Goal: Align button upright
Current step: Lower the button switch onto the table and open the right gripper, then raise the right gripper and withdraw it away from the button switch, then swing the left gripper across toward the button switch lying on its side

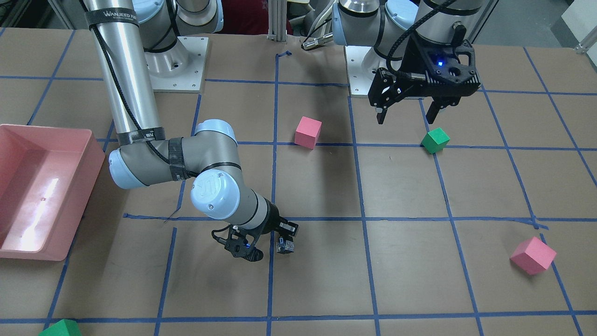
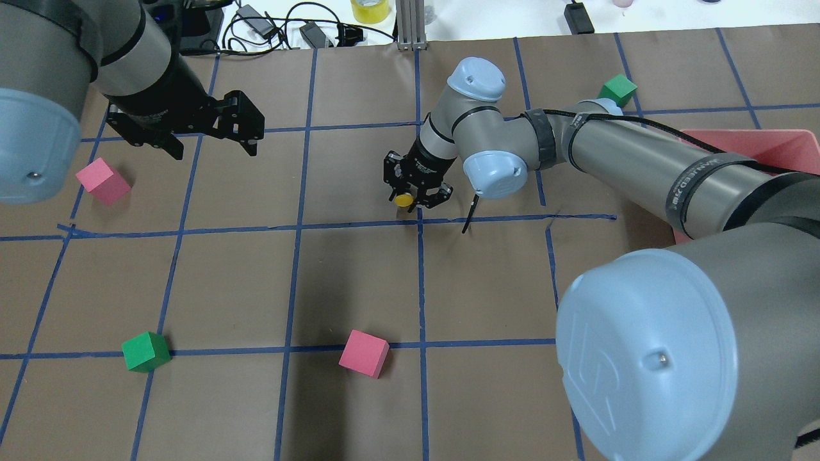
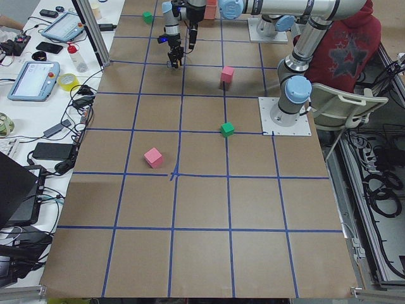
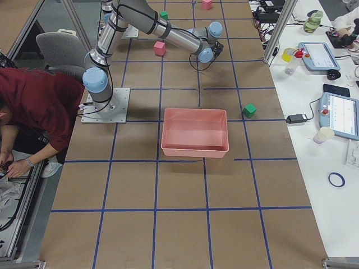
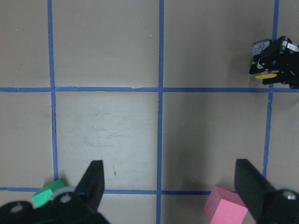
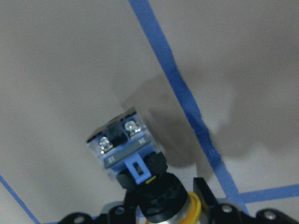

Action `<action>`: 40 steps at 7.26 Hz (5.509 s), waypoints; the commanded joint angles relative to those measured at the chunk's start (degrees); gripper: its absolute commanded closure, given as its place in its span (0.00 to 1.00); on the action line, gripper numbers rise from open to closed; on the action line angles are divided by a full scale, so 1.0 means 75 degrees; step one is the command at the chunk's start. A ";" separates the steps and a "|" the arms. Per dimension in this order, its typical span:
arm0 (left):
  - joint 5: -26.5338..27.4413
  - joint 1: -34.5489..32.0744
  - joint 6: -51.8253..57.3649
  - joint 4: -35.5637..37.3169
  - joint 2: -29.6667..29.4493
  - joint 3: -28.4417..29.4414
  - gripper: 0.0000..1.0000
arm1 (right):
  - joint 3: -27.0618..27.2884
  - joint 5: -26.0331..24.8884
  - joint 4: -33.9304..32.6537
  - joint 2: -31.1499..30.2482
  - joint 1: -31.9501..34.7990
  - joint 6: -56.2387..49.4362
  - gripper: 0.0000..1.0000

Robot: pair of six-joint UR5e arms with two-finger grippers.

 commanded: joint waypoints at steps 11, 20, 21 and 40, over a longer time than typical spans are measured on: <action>0.0000 0.0000 0.0000 0.0000 0.0000 0.0000 0.00 | -0.0202 -0.1258 -0.0004 -0.0100 0.0000 0.0065 0.00; 0.0000 0.0000 -0.0023 -0.0106 0.0023 0.0000 0.00 | -0.0144 -0.3545 0.2864 -0.3025 -0.0946 -0.3634 0.00; 0.0000 0.0000 -0.0070 -0.0106 0.0023 0.0000 0.00 | -0.0144 -0.3580 0.3146 -0.3435 -0.1042 -0.4207 0.00; 0.0323 -0.1765 -0.1718 1.1164 -0.3137 -0.3387 0.00 | -0.0331 -0.3276 0.4953 -0.4693 -0.1911 -0.5900 0.00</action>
